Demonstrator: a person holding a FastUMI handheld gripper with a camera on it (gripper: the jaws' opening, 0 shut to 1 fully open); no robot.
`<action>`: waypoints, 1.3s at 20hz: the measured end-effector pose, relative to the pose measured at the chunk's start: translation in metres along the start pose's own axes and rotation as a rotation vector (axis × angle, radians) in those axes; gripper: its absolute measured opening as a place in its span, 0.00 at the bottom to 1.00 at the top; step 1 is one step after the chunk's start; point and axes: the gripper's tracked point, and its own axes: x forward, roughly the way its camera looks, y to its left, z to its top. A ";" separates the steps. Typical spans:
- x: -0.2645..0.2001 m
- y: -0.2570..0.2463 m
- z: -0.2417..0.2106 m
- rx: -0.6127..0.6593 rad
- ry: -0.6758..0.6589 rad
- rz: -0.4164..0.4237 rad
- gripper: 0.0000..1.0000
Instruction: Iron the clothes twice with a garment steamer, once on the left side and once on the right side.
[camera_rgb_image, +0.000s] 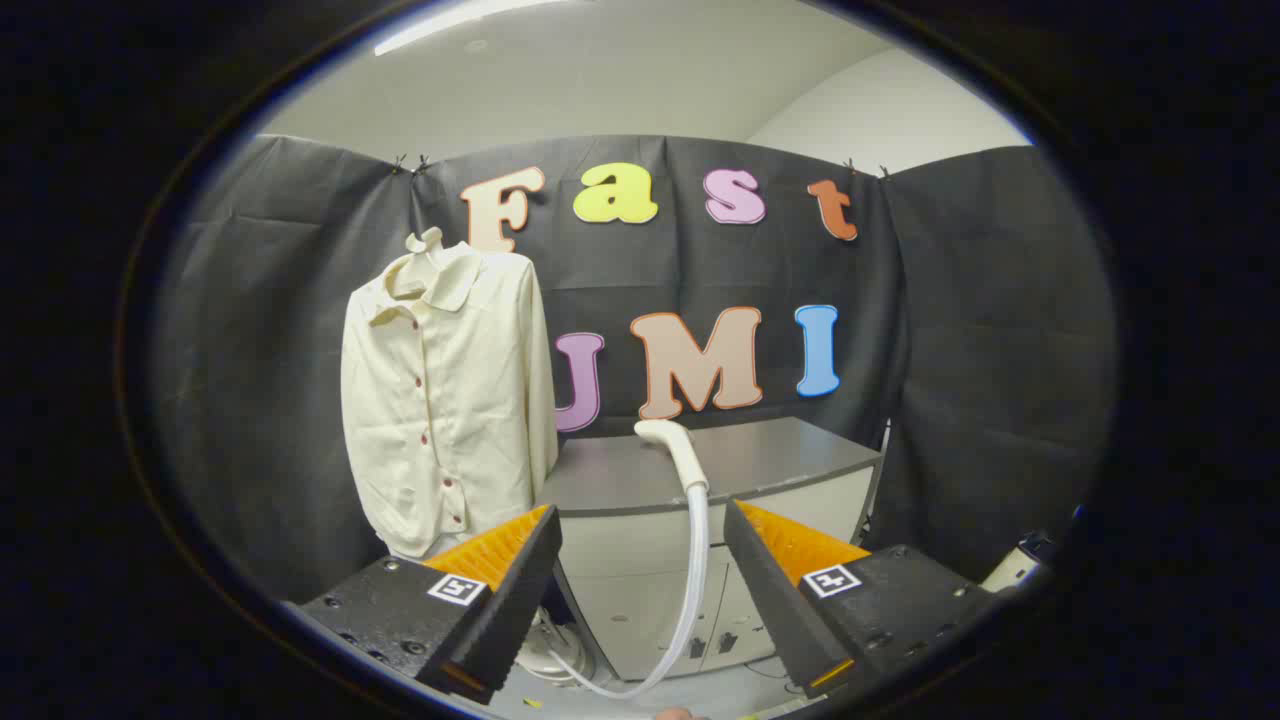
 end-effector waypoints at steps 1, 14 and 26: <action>0.004 -0.001 0.001 0.004 0.006 0.006 0.99; 0.056 -0.011 0.014 -0.007 0.042 0.070 0.97; 0.175 -0.035 0.040 0.021 0.160 0.064 0.97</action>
